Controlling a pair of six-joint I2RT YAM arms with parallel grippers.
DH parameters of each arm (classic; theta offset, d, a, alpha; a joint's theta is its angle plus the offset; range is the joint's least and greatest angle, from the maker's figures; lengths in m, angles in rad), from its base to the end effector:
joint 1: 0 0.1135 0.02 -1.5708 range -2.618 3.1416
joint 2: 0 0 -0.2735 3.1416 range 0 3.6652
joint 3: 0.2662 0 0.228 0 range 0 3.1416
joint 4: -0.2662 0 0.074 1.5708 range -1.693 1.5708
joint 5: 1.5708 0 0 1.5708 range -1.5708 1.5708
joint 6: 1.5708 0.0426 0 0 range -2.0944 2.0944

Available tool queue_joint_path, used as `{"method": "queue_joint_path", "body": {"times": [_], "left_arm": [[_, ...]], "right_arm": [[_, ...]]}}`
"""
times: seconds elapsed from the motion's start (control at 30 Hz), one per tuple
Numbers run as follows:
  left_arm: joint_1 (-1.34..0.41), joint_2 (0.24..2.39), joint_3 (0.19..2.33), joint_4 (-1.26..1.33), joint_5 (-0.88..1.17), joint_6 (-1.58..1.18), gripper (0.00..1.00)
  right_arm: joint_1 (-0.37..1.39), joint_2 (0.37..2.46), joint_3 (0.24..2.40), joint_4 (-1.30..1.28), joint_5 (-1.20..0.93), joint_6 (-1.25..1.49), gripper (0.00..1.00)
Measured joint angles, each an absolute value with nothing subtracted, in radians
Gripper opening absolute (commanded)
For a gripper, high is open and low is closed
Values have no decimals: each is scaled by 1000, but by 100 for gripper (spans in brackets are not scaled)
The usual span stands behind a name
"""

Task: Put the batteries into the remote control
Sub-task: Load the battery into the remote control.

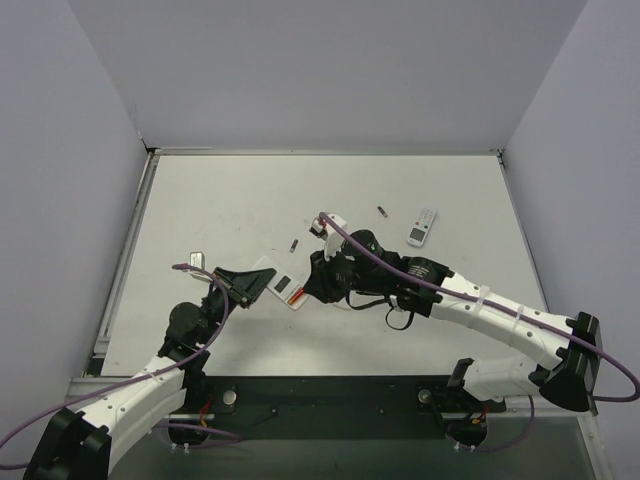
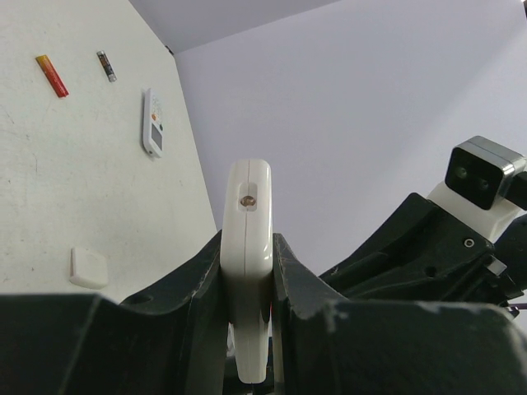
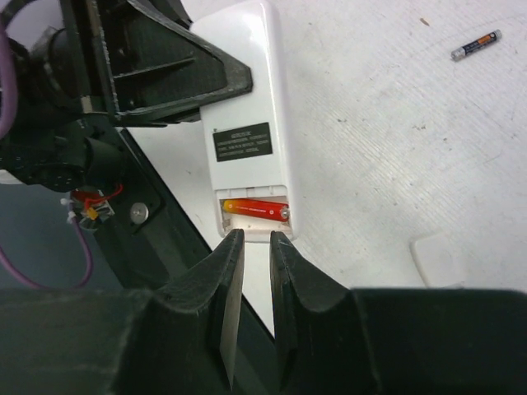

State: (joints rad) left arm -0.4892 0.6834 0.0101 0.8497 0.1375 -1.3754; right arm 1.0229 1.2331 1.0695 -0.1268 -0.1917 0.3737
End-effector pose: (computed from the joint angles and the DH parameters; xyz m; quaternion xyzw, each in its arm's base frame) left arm 0.1135 -0.0670 0.2163 -0.2270 0.6013 -0.6404 0.4204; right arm 0.1322 0.2323 0.3617 -0.3088 0.7384 0.4411 0.4061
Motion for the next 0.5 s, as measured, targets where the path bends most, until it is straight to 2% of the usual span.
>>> {"method": "queue_joint_path", "body": {"times": [0.5], "left_arm": [[-489, 681, 10, 847, 139, -1377, 0]], "right_arm": [[1050, 1323, 1120, -223, -119, 341, 16]]}}
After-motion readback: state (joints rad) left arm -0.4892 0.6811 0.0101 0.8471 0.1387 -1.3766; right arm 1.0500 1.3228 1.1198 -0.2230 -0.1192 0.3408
